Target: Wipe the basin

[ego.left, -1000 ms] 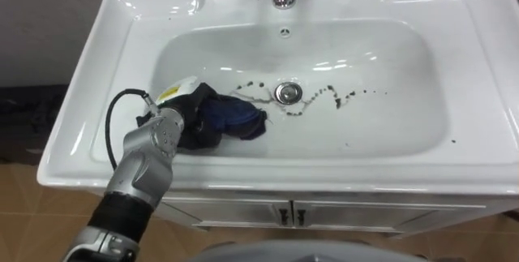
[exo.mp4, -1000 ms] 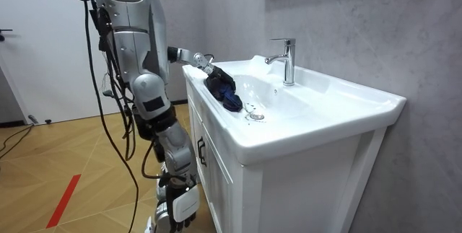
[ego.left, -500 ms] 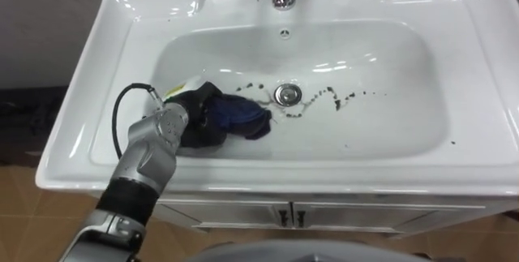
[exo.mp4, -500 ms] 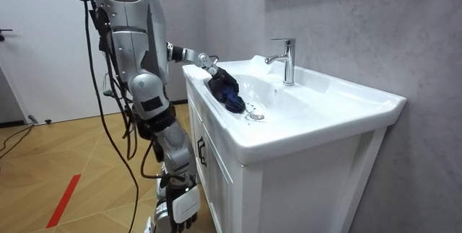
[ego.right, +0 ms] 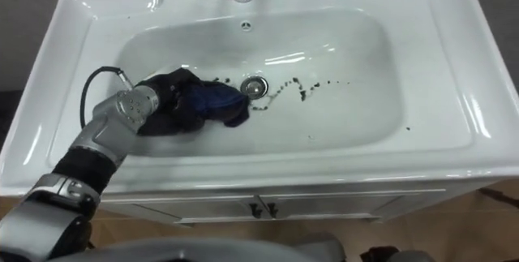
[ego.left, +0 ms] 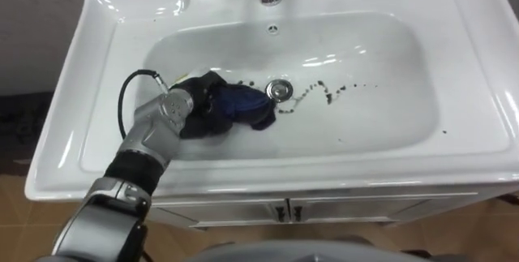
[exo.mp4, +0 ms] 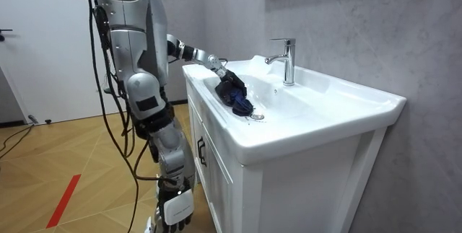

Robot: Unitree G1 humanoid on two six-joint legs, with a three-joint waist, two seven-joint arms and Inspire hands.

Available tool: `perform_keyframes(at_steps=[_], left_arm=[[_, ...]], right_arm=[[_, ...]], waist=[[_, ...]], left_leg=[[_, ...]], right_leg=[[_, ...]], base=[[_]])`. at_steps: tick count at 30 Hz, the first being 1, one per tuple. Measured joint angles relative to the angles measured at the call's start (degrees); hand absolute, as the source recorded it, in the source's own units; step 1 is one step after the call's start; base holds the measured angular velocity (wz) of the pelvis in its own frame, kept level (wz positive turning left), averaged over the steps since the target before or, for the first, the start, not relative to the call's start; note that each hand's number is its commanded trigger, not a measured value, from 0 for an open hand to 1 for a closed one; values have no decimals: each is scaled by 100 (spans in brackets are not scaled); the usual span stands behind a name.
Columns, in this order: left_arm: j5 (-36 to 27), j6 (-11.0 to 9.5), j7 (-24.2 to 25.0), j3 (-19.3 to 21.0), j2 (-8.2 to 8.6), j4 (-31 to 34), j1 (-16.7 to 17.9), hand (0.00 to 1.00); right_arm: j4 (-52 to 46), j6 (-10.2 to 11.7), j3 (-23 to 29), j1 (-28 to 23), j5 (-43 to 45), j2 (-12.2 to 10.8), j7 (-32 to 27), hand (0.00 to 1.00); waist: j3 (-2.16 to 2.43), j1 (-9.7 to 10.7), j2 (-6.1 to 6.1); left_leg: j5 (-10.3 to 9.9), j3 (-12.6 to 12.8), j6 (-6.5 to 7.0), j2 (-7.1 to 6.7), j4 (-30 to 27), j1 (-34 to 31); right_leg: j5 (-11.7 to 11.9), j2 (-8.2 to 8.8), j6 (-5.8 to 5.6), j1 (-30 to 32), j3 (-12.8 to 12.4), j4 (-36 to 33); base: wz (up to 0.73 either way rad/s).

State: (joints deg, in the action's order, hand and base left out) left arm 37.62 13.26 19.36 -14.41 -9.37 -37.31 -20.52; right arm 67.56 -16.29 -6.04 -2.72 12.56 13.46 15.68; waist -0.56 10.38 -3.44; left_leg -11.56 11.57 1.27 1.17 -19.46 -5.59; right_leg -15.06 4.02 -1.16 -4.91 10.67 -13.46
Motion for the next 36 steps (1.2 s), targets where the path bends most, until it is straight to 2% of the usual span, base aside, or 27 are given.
perform_keyframes(at_steps=[4,7,10,12,14,15,19,21,27,30,36], left_arm=[[-3,-83,-156,-70,41,-300,-179,100],[-202,-121,-360,-302,138,-609,-433,100],[-216,-159,-496,-500,320,-971,-765,100],[-215,-195,-525,-500,430,-1137,-958,100],[-361,-234,-525,-517,470,-1221,-1117,100],[-569,-247,-524,-581,467,-1224,-1181,100],[-973,-303,-516,-853,459,-1159,-1289,100],[-1288,-316,-505,-1183,460,-1119,-1404,100],[-1575,-362,-515,-1927,580,-1113,-1740,100],[-1649,-360,-515,-2152,605,-1031,-1824,100],[-2027,-360,-527,-2460,628,-747,-1878,100]], right_arm=[[87,7,-32,82,-119,22,-23,0],[149,12,-173,184,-294,38,-73,0],[176,11,-166,286,-317,44,-67,0],[179,12,-162,385,-284,44,-65,0],[186,14,-163,477,-226,44,-59,0],[186,39,-164,531,-226,43,-51,0],[191,77,-164,579,-229,43,-45,0],[196,77,-198,599,-255,62,-55,0],[400,179,-414,773,-354,177,-4,0],[378,183,-511,779,-367,214,11,0],[386,192,-678,837,-680,243,-185,0]], waist=[[-19,128,-35],[-42,250,-82],[-41,418,-102],[-46,516,-130],[-66,614,-163],[-76,714,-178],[-77,843,-183],[-56,886,-224],[-69,1036,-351],[-76,1102,-408],[-81,1131,-422]], left_leg=[[0,109,1,15,29,25],[9,113,15,13,30,-37],[30,116,37,9,40,-107],[64,207,50,12,84,-178],[70,248,59,21,59,-301],[78,263,70,19,58,-364],[80,322,76,14,81,-422],[82,334,80,10,88,-478],[105,368,111,-5,189,-465],[105,397,112,-1,201,-475],[128,543,149,-6,229,-495]], right_leg=[[-1,2,0,37,-95,-18],[-1,6,-1,136,-124,-29],[-3,21,-4,226,-128,-76],[-9,36,-8,411,-212,-174],[-9,37,-9,579,-255,-239],[-8,43,-10,646,-260,-245],[-3,64,-20,731,-283,-229],[3,80,-31,780,-271,-227],[31,104,-68,781,-263,-226],[31,109,-68,797,-263,-220],[12,152,-87,887,-287,-230]], base=[[-11],[-3],[0],[-18],[-15],[-7],[-4],[3],[3],[0],[-3]])
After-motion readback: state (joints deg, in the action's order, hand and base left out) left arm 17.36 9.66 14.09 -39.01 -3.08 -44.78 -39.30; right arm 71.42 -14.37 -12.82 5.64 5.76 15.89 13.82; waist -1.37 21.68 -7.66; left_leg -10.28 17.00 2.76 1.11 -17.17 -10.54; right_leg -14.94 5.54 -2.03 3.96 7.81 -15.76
